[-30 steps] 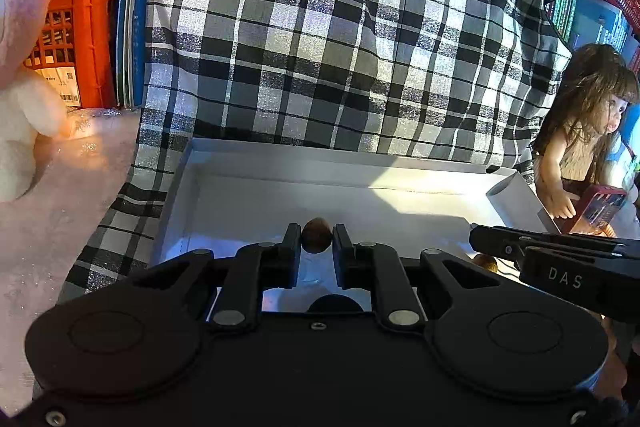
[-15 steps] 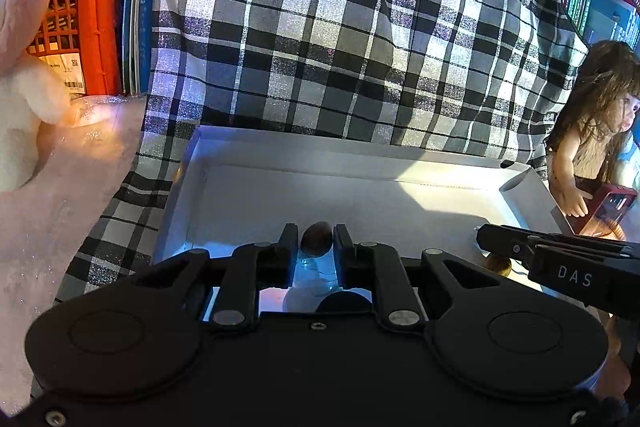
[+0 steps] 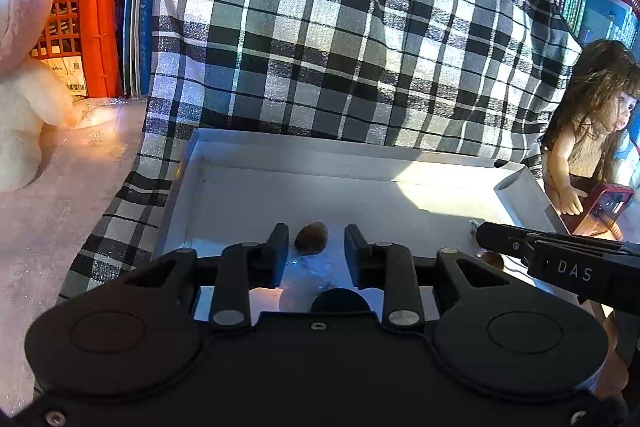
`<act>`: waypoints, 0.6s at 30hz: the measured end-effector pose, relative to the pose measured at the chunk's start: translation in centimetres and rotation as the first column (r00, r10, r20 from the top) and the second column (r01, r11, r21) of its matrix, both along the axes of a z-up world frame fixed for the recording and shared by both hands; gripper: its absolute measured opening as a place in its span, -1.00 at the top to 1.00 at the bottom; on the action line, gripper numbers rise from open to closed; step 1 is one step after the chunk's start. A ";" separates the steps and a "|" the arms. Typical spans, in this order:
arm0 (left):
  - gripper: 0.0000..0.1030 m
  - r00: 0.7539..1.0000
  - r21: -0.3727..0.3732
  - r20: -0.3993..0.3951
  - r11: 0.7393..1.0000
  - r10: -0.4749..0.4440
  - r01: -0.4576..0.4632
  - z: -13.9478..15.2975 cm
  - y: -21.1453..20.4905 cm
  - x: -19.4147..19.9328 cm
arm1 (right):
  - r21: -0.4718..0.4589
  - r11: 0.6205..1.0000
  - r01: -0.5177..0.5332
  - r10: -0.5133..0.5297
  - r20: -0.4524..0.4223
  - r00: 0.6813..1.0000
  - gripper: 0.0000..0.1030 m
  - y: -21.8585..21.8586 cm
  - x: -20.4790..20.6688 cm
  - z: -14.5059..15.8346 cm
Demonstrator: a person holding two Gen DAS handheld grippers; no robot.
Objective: Organize rigid objects
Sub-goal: 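Open both tools to drop the ball and blue piece into the box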
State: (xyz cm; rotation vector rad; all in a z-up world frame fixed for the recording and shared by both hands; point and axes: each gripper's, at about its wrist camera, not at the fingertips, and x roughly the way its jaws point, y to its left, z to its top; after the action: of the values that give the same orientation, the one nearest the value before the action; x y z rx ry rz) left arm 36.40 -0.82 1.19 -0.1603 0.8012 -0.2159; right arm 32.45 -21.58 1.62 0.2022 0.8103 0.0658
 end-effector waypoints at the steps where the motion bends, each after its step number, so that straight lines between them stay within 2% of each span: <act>1: 0.39 1.000 0.001 0.001 1.000 -0.003 0.003 0.1 0.0 -0.1 | -0.001 1.000 0.000 0.000 0.001 1.000 0.35 0.0 -0.1 0.1; 6: 0.33 1.000 0.009 0.008 1.000 -0.014 0.014 0.7 -0.3 -1.0 | -0.014 1.000 -0.013 0.013 0.018 1.000 0.16 0.1 -1.0 0.9; 18: 0.17 0.998 0.034 0.040 0.999 -0.037 0.036 2.4 0.0 -4.9 | -0.003 0.999 -0.036 0.036 0.057 0.998 0.02 -0.7 -4.2 2.9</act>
State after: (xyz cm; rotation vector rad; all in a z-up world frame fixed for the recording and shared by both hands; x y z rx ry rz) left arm 31.47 -0.80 3.57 -0.1101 0.7669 -0.2395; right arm 28.25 -22.26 4.57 0.1834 0.7571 0.1040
